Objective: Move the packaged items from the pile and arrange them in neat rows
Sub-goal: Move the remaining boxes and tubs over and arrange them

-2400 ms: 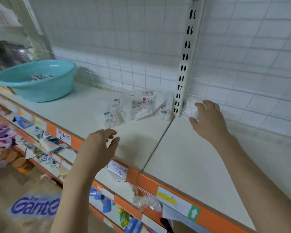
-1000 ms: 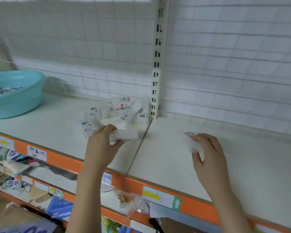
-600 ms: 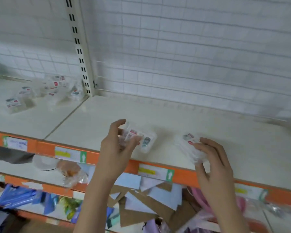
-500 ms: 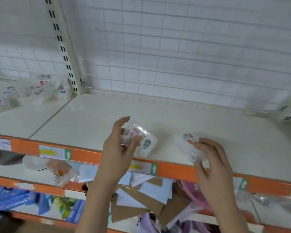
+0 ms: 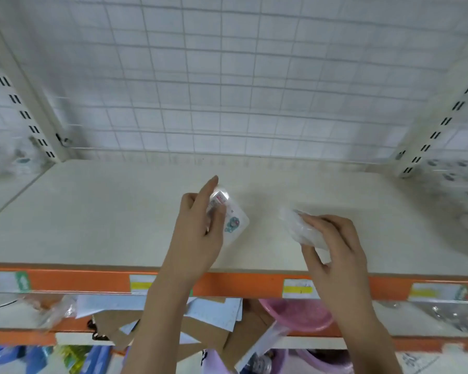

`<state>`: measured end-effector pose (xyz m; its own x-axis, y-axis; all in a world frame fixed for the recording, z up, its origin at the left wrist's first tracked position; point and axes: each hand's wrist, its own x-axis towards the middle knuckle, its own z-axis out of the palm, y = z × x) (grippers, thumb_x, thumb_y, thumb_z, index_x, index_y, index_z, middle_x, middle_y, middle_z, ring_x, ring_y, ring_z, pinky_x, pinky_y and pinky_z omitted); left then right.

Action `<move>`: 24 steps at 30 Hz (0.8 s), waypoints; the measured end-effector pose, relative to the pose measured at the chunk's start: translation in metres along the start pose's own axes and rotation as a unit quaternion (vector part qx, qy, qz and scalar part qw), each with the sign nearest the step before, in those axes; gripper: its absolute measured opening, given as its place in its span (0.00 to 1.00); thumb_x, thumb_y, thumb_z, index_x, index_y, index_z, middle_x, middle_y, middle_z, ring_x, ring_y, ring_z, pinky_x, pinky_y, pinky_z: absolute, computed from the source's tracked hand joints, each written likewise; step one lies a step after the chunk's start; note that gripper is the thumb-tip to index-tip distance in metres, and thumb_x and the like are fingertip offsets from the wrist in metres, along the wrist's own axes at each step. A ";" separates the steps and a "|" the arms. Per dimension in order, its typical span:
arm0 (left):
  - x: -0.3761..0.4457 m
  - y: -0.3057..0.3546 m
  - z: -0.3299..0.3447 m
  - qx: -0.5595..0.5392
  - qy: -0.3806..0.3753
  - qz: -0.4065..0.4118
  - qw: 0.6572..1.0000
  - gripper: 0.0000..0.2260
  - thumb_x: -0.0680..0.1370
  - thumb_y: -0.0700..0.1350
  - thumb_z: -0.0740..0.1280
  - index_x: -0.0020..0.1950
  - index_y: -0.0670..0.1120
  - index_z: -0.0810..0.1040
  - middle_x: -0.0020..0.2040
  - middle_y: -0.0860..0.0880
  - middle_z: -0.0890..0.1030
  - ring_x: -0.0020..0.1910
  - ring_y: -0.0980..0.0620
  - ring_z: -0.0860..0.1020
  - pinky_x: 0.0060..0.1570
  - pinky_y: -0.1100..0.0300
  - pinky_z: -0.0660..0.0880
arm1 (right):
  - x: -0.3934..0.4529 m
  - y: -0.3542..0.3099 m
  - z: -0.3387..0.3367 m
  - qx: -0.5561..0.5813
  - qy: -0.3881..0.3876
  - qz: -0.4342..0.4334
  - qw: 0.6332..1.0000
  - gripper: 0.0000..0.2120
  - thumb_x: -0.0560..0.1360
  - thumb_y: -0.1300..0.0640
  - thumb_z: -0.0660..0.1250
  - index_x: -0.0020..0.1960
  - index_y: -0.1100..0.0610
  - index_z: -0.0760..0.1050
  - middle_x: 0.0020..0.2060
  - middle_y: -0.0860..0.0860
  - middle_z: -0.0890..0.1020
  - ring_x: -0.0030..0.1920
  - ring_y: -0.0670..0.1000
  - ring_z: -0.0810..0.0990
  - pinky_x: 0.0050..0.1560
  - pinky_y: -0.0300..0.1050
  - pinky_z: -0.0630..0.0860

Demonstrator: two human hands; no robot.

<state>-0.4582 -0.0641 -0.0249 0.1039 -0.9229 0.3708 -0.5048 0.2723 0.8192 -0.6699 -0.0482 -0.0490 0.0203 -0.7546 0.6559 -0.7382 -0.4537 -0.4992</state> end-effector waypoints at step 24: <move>-0.035 0.172 0.294 -0.108 -0.005 -0.064 0.992 0.29 0.72 0.32 0.67 0.58 0.65 0.66 0.48 0.44 0.76 0.37 0.55 0.79 0.42 0.58 0.79 | 0.015 0.229 -0.217 -0.013 0.025 -0.020 0.999 0.21 0.65 0.69 0.70 0.56 0.56 0.74 0.50 0.48 0.75 0.52 0.49 0.72 0.55 0.36 0.66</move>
<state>-0.8005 -0.0650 -0.0258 0.1463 -0.9560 0.2545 -0.2928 0.2039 0.9342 -0.9851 -0.0606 -0.0312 0.0166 -0.7110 0.7029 -0.7546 -0.4702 -0.4578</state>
